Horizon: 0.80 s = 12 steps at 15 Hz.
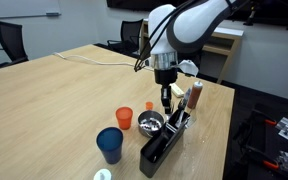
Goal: Take a fork from the rack and put it on the table
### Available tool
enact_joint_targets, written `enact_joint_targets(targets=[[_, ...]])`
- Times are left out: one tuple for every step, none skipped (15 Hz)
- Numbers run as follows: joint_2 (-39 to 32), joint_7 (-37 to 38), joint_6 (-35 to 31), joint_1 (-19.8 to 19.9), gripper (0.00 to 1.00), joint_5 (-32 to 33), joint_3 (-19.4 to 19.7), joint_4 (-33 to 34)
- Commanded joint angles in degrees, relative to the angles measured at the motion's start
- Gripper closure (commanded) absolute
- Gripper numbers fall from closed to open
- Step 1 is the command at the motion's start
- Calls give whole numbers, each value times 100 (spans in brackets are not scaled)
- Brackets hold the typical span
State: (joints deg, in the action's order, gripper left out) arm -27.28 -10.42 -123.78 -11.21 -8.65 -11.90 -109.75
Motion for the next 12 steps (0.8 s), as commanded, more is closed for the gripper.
enact_joint_targets(targets=[[161,262,243,16,99,149,68,191],[201,338,310,5,99,209,102,252],[267,429,407,-11,99,297,147,291],[328,539,525,-24,99,401,190,322],[384,655,662,-32,99,502,233,358],[457,760,795,-26,99,583,270,371],[507,832,897,-18,99,612,286,395],[586,911,980,-15,99,681,318,399],[639,972,1041,-10,99,722,341,414],[719,1004,1058,14,99,722,358,409],[785,1034,1097,29,99,726,372,421],[834,1046,1104,45,99,712,386,435]])
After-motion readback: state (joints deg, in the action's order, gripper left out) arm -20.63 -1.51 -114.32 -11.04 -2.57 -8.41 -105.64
